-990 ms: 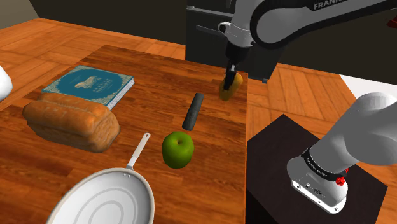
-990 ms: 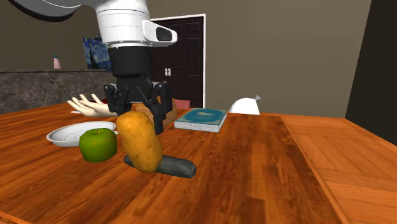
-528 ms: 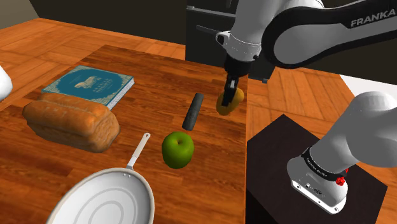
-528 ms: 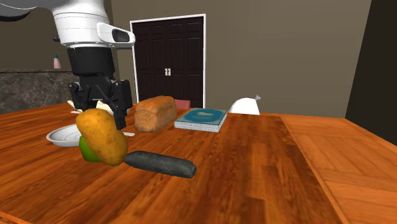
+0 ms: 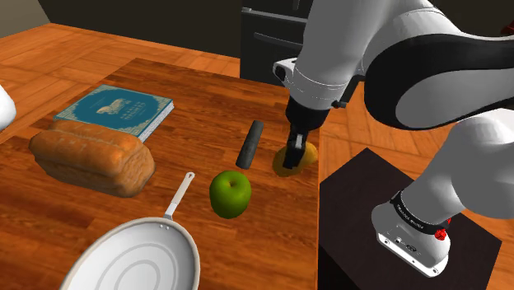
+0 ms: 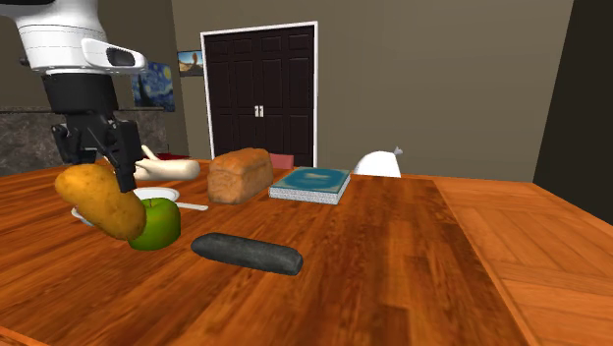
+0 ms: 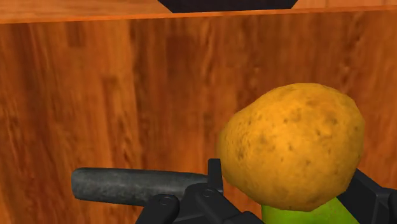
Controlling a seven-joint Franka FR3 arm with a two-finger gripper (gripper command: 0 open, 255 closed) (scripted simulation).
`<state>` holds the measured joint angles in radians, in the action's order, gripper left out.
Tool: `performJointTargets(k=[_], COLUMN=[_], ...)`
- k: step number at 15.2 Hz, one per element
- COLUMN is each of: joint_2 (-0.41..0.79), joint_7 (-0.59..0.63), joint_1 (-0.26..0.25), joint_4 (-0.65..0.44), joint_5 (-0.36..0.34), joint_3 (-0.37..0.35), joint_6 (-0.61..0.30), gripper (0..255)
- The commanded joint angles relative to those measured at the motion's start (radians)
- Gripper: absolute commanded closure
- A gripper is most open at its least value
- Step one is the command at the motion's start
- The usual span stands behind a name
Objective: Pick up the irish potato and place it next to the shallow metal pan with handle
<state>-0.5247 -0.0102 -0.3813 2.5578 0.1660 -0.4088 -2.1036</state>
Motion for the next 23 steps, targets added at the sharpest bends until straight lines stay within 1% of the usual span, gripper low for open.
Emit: performJointTargets(k=[1, 8, 14, 17, 19, 21, 23], joint_2=[-0.006, 0.039, 0.128, 0.191, 0.243, 0.304, 0.380], joint_7=[0.055, 0.242, 0.417, 0.514, 0.584, 0.662, 0.751], joint_1=[-0.028, -0.087, -0.101, -0.095, -0.086, -0.073, -0.060], joint_4=[0.002, -0.070, -0.175, -0.240, -0.289, -0.342, -0.400], joint_5=[0.023, 0.066, 0.059, 0.032, 0.002, -0.043, -0.106], joint_3=[-0.043, -0.193, -0.335, -0.413, -0.470, -0.531, -0.595], joint_6=[0.001, 0.015, 0.020, 0.021, 0.023, 0.025, 0.031], gripper=[255, 255, 255, 255, 255, 255, 255])
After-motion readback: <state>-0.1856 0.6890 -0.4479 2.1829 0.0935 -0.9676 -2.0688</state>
